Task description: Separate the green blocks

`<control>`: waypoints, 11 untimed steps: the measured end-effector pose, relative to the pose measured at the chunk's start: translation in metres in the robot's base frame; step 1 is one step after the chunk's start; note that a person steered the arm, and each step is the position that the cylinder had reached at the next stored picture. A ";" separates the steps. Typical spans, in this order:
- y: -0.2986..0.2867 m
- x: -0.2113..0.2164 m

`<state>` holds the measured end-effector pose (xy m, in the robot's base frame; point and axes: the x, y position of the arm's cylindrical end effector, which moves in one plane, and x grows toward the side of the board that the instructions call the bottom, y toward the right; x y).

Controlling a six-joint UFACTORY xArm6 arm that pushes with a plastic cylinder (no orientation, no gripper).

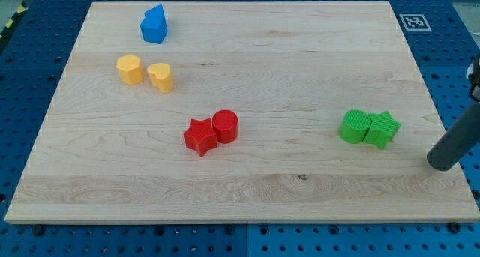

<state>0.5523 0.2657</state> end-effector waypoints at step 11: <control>-0.179 -0.045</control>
